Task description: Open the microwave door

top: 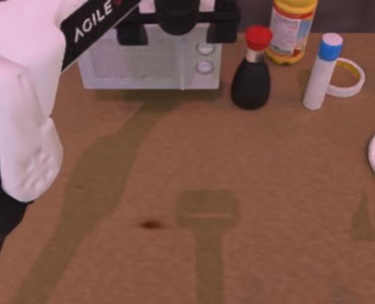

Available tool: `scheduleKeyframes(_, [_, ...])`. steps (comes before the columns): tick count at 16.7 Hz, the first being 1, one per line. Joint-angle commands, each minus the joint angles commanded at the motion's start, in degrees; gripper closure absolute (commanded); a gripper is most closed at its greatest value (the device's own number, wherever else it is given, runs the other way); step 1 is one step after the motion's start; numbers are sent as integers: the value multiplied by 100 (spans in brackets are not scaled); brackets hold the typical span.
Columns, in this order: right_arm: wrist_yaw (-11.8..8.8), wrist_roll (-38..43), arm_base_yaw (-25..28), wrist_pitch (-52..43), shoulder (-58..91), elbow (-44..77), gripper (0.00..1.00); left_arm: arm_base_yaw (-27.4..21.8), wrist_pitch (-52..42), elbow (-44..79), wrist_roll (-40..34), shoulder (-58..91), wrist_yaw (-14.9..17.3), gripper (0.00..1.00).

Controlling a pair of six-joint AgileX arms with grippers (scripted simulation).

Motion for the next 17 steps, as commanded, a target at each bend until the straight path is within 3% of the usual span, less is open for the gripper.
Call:
scheduleKeyframes(7, [0,0,0,0,0,0,0,69,319,-110,64,192,33,0])
scheduleKeyframes(17, [0,0,0,0,0,0,0,69,319,-110,64,192,33,75])
